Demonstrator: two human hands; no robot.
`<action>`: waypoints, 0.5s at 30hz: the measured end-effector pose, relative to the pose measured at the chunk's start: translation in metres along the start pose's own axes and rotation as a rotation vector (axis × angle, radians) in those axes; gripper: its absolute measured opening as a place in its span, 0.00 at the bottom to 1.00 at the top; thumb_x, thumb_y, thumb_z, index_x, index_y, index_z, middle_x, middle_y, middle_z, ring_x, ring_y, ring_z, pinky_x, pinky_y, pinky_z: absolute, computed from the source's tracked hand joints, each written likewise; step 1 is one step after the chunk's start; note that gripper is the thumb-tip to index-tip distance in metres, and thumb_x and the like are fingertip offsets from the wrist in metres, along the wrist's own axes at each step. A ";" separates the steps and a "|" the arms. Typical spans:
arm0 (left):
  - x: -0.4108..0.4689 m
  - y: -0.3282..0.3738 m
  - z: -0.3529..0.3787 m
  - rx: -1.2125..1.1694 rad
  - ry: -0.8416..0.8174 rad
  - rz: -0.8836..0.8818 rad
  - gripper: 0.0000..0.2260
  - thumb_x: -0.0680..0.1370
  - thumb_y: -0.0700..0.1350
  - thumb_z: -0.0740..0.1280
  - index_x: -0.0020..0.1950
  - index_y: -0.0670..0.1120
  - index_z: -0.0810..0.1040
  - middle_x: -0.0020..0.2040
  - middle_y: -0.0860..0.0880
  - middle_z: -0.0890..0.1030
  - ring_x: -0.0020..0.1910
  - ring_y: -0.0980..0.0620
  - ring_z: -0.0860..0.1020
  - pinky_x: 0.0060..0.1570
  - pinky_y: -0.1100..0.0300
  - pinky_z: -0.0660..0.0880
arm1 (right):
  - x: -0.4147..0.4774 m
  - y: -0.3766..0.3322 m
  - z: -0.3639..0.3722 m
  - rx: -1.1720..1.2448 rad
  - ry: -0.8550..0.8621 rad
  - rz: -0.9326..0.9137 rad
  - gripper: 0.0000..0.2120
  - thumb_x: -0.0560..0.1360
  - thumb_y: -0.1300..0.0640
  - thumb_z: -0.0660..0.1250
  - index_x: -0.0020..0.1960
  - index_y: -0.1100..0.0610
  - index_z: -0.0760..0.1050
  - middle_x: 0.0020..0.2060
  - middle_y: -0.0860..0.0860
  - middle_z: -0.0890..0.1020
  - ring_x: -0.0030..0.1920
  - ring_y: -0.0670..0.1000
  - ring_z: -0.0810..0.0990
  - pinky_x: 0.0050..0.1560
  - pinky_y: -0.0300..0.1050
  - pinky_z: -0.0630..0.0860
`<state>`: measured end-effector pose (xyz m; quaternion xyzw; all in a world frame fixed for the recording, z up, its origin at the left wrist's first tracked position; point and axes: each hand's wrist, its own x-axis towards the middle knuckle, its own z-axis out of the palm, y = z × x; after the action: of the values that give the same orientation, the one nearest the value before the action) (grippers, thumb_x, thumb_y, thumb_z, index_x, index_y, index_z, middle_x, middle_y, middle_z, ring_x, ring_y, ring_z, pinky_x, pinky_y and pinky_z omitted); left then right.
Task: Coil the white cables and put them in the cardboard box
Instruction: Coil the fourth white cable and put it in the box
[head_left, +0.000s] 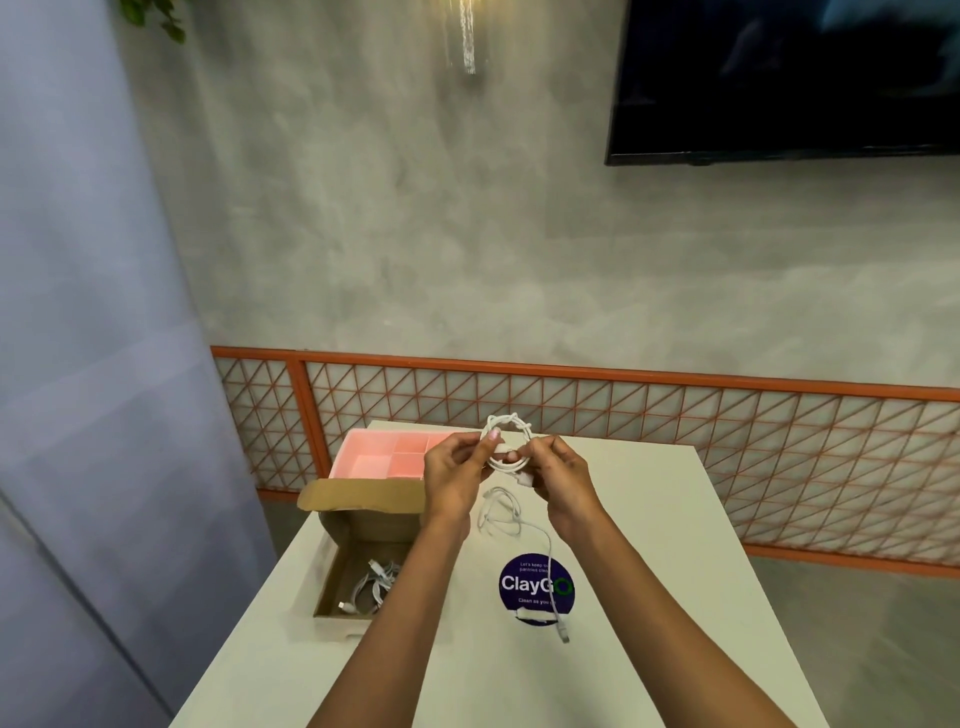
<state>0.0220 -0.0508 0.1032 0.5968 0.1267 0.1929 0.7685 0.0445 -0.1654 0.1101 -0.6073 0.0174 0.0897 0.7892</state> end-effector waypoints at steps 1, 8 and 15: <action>0.000 0.001 0.000 0.013 0.000 0.003 0.03 0.74 0.41 0.72 0.44 0.43 0.80 0.41 0.46 0.84 0.42 0.49 0.82 0.47 0.54 0.79 | 0.000 -0.001 0.000 -0.011 -0.015 0.014 0.06 0.73 0.65 0.64 0.38 0.57 0.75 0.32 0.52 0.82 0.29 0.46 0.73 0.28 0.33 0.71; 0.003 0.007 -0.002 0.100 0.021 0.090 0.05 0.75 0.44 0.71 0.46 0.43 0.78 0.42 0.47 0.84 0.44 0.47 0.83 0.49 0.51 0.79 | 0.005 -0.010 -0.008 -0.169 -0.160 0.068 0.02 0.73 0.58 0.69 0.45 0.56 0.80 0.39 0.52 0.81 0.40 0.49 0.77 0.46 0.44 0.71; 0.001 0.003 -0.001 0.199 -0.001 0.128 0.09 0.76 0.48 0.69 0.48 0.43 0.76 0.44 0.47 0.85 0.46 0.48 0.83 0.50 0.50 0.79 | 0.010 -0.014 -0.009 -0.241 -0.225 0.141 0.06 0.76 0.57 0.67 0.49 0.58 0.80 0.43 0.52 0.81 0.41 0.49 0.78 0.49 0.50 0.80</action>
<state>0.0221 -0.0486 0.1054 0.6772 0.1065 0.2276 0.6915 0.0571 -0.1762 0.1199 -0.6809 -0.0391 0.2137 0.6994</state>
